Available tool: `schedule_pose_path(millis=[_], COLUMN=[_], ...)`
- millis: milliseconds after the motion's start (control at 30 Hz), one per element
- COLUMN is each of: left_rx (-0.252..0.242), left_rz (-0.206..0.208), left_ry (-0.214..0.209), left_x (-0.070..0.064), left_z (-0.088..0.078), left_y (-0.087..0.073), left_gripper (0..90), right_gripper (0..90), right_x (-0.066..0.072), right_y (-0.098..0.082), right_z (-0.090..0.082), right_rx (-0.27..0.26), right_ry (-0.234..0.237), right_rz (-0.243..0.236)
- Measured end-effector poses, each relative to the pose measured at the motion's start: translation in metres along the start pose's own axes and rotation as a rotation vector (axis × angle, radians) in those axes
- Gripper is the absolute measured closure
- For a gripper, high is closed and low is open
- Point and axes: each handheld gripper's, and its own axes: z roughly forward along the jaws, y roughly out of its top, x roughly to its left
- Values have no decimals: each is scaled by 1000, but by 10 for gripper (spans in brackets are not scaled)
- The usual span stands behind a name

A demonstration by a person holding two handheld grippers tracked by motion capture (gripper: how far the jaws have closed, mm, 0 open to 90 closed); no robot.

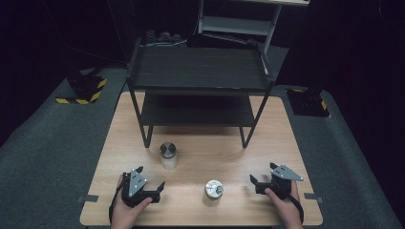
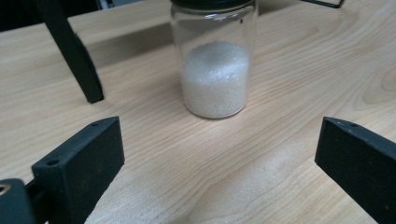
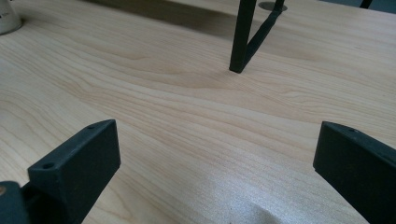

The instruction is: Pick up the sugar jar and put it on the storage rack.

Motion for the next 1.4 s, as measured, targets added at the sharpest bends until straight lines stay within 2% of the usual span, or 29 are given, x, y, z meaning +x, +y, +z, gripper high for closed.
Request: schedule_pose_path(millis=[100, 167, 300, 533, 833, 1033, 1233, 1400], left_rx=[0, -16, -19, -12, -19, -21, -21, -27], left_rz=[-5, -20, -31, -26, -43, -51, -48, -63], left_ry=[10, 11, 30, 10, 19, 23, 28, 35], left_x=[-1, -1, -4, -1, -1, -1, -2, -1], left_z=[1, 1, 1, 2, 2, 1, 1, 1], left_y=[0, -2, -2, -1, -2, -2, -2, -3], left_gripper=[11, 11, 10, 9, 9, 9, 9, 9], right_gripper=[3, 3, 3, 3, 2, 2, 2, 3], right_x=[-1, -5, -4, -5, -6, -8, -8, -9], right_y=[-1, -3, -5, -6, -6, -7, -8, -7], right_z=[-1, -1, -4, -7, -7, -7, -8, -7], right_rx=[-6, -13, -22, -21, -20, -24, -27, -23], right_ry=[7, 29, 34, 36, 45, 44, 46, 52], right_rz=[-6, -5, -18, 1, -4, 19, 18, 10])
